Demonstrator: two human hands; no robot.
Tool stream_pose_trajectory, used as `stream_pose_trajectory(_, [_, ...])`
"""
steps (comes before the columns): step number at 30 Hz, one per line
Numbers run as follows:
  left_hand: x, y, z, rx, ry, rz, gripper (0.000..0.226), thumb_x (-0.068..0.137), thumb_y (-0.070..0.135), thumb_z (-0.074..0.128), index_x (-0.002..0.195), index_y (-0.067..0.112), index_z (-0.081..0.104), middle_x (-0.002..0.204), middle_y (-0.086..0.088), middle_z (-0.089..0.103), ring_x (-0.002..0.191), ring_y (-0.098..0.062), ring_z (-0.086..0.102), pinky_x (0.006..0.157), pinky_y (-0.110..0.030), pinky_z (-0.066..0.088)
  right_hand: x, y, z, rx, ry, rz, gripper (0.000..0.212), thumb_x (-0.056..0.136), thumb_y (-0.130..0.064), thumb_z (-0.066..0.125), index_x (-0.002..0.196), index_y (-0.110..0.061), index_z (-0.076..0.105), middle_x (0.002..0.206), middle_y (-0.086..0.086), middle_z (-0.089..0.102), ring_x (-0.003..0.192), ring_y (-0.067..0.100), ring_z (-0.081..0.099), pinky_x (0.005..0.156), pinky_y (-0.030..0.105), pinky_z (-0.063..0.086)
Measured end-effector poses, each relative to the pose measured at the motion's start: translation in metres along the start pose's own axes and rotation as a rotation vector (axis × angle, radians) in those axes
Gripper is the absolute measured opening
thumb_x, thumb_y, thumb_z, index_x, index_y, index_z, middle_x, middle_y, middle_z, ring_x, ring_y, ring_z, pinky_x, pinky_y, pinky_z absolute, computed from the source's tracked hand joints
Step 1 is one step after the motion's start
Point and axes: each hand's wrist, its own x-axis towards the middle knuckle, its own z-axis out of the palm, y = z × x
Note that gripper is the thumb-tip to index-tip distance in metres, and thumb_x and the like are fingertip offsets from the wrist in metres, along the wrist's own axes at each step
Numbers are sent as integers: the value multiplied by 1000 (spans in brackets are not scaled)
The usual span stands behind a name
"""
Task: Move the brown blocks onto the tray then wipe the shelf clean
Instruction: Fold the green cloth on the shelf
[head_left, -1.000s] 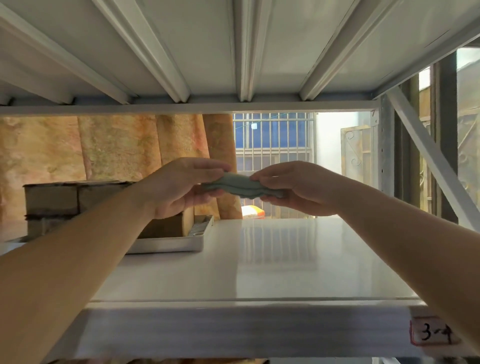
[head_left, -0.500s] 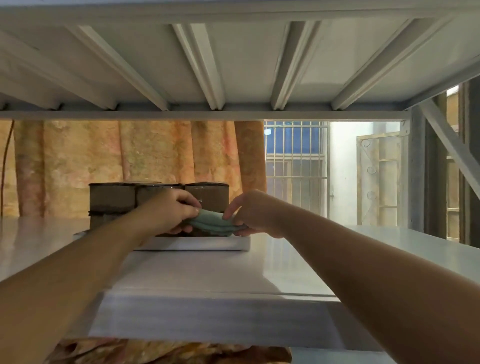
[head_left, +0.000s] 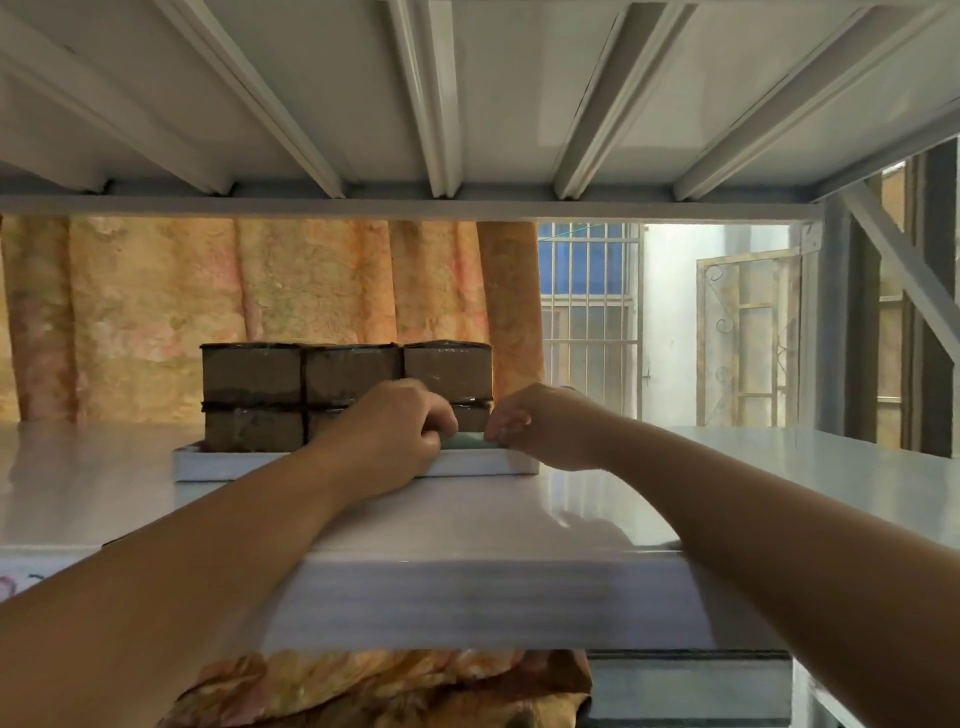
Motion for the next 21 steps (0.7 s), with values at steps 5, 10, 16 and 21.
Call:
stream_pose_trajectory(5, [-5, 3, 0, 47, -82, 36, 27, 90, 23, 50, 113, 27, 64, 118, 5, 61, 103, -12, 55, 85, -24, 42, -5, 6, -6, 134, 14, -83, 23, 90, -9, 58, 104, -19, 74, 110, 5, 69, 98, 21, 63, 90, 32, 51])
stream_pose_trajectory(10, [-5, 4, 0, 55, -24, -53, 23, 89, 19, 47, 102, 24, 66, 100, 3, 62, 84, -13, 54, 71, -25, 39, -2, 11, -4, 163, 71, -85, 22, 89, -9, 60, 101, -18, 76, 105, 6, 71, 95, 21, 64, 87, 31, 52])
stream_pose_trajectory(16, [-5, 9, 4, 126, -20, -102, 17, 88, 28, 51, 93, 21, 66, 100, 0, 60, 88, -17, 57, 73, -29, 45, -6, 7, -6, 65, -95, -60, 28, 94, -18, 53, 117, -19, 69, 122, -1, 65, 108, 17, 59, 89, 21, 42])
stream_pose_trajectory(21, [-4, 7, 6, 112, -23, -118, 18, 88, 30, 51, 93, 21, 66, 103, -2, 53, 92, -19, 54, 82, -32, 47, -12, 8, -7, 13, -151, -67, 35, 92, -33, 56, 125, -25, 64, 127, 1, 63, 113, 20, 55, 95, 28, 41])
